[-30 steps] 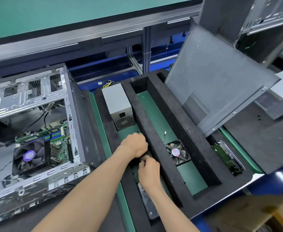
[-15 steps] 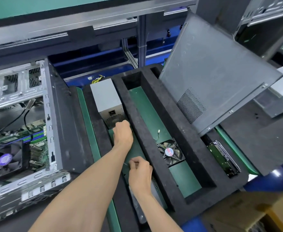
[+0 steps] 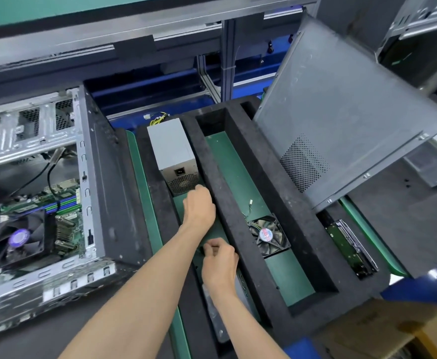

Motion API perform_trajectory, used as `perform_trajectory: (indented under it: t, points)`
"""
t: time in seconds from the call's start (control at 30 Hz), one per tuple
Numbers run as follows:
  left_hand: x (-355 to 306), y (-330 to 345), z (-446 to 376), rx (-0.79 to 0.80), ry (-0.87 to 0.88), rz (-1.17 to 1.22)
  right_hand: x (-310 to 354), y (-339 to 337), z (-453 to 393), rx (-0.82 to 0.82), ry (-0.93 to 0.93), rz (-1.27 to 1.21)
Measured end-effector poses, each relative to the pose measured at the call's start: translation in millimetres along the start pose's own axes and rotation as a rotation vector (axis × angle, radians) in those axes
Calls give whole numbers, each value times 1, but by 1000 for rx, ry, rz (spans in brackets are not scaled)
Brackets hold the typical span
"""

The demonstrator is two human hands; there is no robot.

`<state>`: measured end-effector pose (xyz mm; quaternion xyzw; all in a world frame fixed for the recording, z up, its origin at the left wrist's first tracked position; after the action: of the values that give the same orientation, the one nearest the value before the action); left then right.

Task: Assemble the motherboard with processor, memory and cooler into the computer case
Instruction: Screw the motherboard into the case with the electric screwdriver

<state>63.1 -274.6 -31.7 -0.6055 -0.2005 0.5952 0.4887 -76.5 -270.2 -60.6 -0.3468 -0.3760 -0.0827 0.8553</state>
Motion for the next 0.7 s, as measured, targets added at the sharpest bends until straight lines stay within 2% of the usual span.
perform_trajectory:
  t: [0.07, 0.13, 0.23, 0.3, 0.37, 0.47, 0.53, 0.63, 0.7]
  points:
    - [0, -16, 17, -86, -50, 368, 7, -2, 5, 0, -40, -3]
    - [2, -27, 41, -94, -125, 927, 17, -8, 12, -15, -100, -14]
    - [2, -38, 65, 36, -176, 1785, 35, -27, 23, -72, -212, -116]
    - [4, -46, 71, 81, -211, 2115, 45, -44, 28, -120, -278, -188]
    - [6, -50, 72, 47, -276, 2280, 54, -63, 30, -185, -325, -267]
    - [8, -50, 73, 40, -369, 2381, 72, -88, 28, -237, -426, -364]
    - [6, -48, 71, 112, -368, 2443, 87, -97, 26, -210, -547, -312]
    - [-2, -51, 71, 280, -265, 2526, 101, -95, 26, -134, -705, -141]
    - [-4, -54, 70, 307, -222, 2496, 106, -92, 27, -88, -773, -42]
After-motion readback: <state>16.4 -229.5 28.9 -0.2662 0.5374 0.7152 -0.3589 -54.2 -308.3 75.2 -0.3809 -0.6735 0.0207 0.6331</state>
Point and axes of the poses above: each hand's wrist, its own z-axis away from the middle knuckle, its own y-axis out of the palm, x = y × z, the point moved 4 cm from there along -z, towards the middle knuckle, and after that the axes turned 9 degrees about z, right-handed, at the moved point
